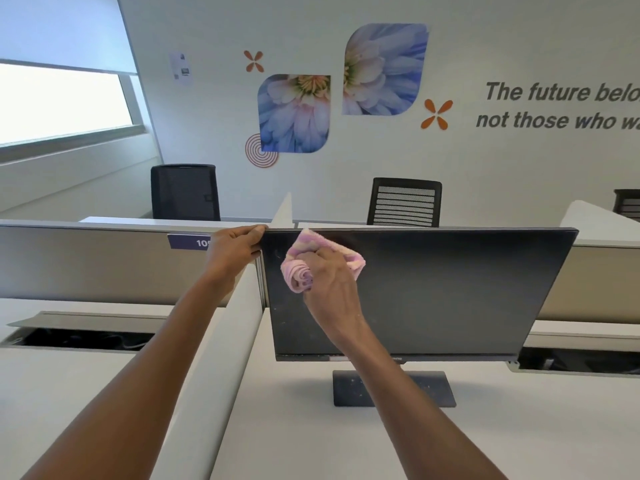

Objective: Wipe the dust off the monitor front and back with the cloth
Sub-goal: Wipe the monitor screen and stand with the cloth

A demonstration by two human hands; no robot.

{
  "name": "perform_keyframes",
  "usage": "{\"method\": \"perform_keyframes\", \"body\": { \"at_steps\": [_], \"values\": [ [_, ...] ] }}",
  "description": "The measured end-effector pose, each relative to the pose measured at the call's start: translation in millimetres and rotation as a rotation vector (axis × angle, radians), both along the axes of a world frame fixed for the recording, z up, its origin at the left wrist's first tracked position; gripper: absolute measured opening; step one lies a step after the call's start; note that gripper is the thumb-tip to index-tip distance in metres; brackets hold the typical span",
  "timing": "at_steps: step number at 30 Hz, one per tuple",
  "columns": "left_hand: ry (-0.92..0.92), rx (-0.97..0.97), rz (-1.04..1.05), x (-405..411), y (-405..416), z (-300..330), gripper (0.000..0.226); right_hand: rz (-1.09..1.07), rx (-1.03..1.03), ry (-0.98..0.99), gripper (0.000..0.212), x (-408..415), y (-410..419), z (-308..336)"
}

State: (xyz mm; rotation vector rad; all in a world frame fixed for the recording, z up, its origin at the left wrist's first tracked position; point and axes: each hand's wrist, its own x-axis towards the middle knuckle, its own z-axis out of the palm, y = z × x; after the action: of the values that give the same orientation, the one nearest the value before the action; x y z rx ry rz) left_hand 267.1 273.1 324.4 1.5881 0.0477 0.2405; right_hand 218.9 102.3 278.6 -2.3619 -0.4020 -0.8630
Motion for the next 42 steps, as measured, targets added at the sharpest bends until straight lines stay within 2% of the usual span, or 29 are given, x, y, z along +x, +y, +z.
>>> {"method": "perform_keyframes", "body": {
  "at_steps": [4, 7, 10, 13, 16, 20, 23, 26, 30, 34, 37, 40, 42],
  "values": [
    [-0.009, 0.029, 0.015, 1.1, -1.8, -2.1, 0.029, -0.082, 0.067, 0.037, 0.034, -4.1, -11.6, -13.2],
    [0.007, 0.039, 0.012, 4.3, -2.5, -1.8, 0.029, -0.097, 0.129, -0.044, 0.036, 0.2, -8.7, 2.6],
    [0.034, 0.007, -0.007, 4.7, -0.6, 1.2, 0.027, -0.041, 0.089, -0.068, 0.040, 7.6, 8.3, 15.9],
    [0.034, 0.028, -0.023, 3.1, 1.5, 2.1, 0.027, 0.039, 0.003, 0.013, 0.031, 7.8, 22.9, 2.9],
    [0.034, 0.071, -0.039, 3.4, 2.5, 1.8, 0.029, -0.012, -0.021, 0.054, 0.032, 3.5, 18.8, -19.1],
    [0.012, 0.081, -0.033, 2.3, 0.2, 5.6, 0.028, -0.090, 0.050, -0.063, 0.032, 3.6, 17.5, 3.0],
    [0.062, 0.048, -0.061, -1.4, 0.3, 8.4, 0.042, -0.017, -0.005, -0.100, 0.036, 10.3, 33.7, 21.0],
    [0.101, 0.014, -0.103, -5.2, 1.1, 13.8, 0.061, 0.049, -0.135, -0.024, 0.033, 18.0, 46.4, 8.1],
    [0.083, 0.093, -0.113, -6.8, 1.8, 18.4, 0.071, -0.013, -0.166, 0.044, 0.034, 12.7, 39.0, -17.3],
    [0.062, 0.158, -0.129, -7.3, 5.2, 20.3, 0.073, -0.074, -0.088, -0.048, 0.029, 11.5, 45.4, 9.2],
    [0.064, 0.166, -0.141, -9.0, 6.5, 22.6, 0.074, -0.021, -0.182, -0.042, 0.029, 14.3, 60.0, 25.1],
    [0.073, 0.170, -0.144, -5.4, 9.3, 21.3, 0.070, 0.011, -0.306, 0.016, 0.033, 9.0, 59.8, 8.8],
    [0.058, 0.179, -0.141, -3.2, 8.7, 19.7, 0.061, -0.021, -0.312, 0.068, 0.031, 4.4, 51.4, -7.6]
  ]
}}
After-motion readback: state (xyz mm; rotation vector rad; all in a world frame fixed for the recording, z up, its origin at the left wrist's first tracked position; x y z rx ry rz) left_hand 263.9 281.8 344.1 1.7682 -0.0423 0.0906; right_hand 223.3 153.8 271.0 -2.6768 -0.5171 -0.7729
